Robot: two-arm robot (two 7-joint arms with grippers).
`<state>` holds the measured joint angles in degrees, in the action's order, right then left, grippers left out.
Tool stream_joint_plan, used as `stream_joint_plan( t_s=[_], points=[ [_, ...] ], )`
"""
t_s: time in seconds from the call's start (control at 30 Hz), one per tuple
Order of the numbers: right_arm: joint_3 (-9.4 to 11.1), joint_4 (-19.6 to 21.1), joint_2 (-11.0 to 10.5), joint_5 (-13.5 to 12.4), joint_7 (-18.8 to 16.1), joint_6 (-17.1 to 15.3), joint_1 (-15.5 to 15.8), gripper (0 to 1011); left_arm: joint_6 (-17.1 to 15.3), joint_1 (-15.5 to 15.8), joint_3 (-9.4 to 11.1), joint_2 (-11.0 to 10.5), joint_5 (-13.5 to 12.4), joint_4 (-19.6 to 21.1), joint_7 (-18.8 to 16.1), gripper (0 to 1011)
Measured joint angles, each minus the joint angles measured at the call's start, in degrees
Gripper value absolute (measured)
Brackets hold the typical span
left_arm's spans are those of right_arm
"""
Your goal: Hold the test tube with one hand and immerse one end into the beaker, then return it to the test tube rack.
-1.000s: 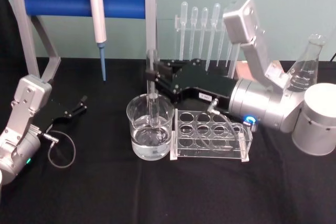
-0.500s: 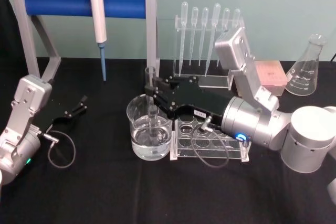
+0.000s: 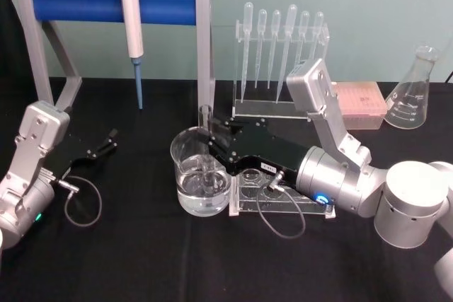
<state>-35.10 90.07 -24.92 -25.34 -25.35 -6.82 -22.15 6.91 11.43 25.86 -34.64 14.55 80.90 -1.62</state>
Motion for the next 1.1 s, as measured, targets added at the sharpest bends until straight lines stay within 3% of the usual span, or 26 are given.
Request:
stream_joint_plan(
  t_s=[0.57, 1.1],
  points=[
    [1.6, -0.2, 1.2, 2.3, -1.1, 0.2, 1.9, 224, 0.0, 0.0, 0.0, 0.0, 0.0, 0.0, 0.0, 1000],
    [1.4, -0.2, 1.1, 2.2, -1.1, 0.1, 1.8, 224, 0.0, 0.0, 0.0, 0.0, 0.0, 0.0, 0.0, 1000]
  ],
)
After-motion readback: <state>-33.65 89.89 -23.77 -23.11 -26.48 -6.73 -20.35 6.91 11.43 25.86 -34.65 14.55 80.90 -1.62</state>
